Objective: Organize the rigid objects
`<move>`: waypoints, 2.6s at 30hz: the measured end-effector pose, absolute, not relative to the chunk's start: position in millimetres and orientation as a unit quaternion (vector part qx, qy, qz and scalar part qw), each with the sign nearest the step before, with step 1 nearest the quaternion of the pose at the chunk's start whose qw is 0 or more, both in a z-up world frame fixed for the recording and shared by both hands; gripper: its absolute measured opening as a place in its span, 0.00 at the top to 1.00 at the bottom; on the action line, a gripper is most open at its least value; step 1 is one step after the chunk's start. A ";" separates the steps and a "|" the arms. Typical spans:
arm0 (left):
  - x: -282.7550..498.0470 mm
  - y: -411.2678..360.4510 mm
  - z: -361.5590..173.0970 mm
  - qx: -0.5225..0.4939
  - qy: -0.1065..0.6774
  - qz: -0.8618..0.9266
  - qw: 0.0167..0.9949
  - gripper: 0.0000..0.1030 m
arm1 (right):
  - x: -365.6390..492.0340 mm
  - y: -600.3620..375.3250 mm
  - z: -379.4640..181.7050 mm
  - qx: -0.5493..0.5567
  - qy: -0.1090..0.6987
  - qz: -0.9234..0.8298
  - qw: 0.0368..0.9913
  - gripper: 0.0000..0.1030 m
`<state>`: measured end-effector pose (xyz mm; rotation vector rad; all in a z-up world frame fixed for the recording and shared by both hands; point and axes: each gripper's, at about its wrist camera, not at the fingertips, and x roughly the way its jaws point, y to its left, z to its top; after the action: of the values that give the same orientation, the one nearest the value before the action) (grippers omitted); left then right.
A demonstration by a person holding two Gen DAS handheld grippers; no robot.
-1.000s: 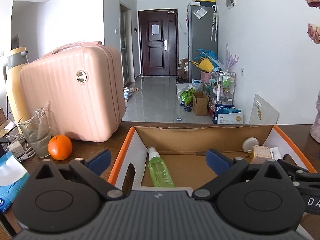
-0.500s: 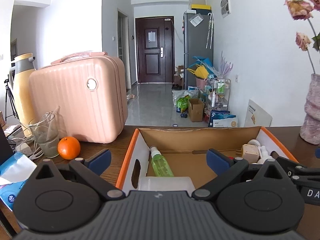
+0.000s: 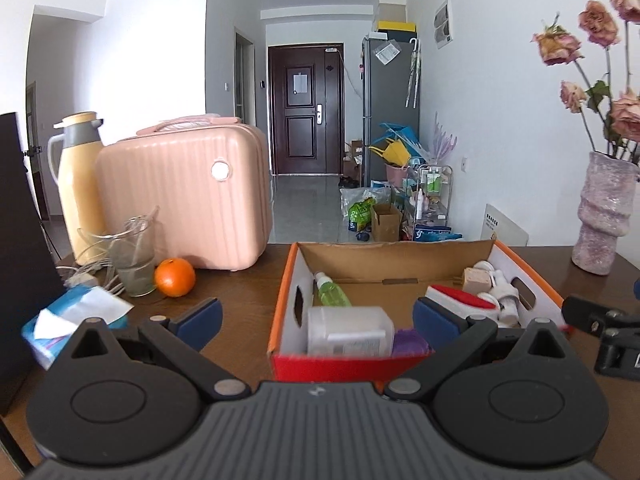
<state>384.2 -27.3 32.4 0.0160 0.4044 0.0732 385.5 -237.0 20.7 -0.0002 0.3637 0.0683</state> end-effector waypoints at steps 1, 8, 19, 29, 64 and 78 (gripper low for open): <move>374.2 -25.1 33.9 0.007 0.199 0.037 0.979 0.00 | 373.8 -237.1 22.9 0.000 0.176 0.035 0.984 0.00; 289.1 -8.3 37.1 0.008 0.180 0.042 0.983 0.00 | 291.6 -236.9 28.5 -0.007 0.150 0.046 0.988 0.00; 174.1 8.5 28.5 0.013 0.168 0.041 0.985 0.00 | 170.1 -240.7 20.0 0.003 0.134 0.047 0.990 0.00; 99.8 2.9 18.0 0.010 0.166 0.023 0.986 0.00 | 98.6 -232.5 11.1 -0.002 0.133 0.053 0.990 0.00; 75.0 -2.3 18.5 0.012 0.160 0.006 0.987 0.00 | 74.6 -226.6 7.5 -0.011 0.137 0.049 0.989 0.00; 76.8 -2.7 18.1 0.012 0.161 0.005 0.987 0.00 | 74.9 -226.0 7.3 -0.012 0.138 0.049 0.989 0.00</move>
<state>76.8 -2.7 18.1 0.0247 0.3238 0.0106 74.9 -226.0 7.3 -0.0233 0.2764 0.0989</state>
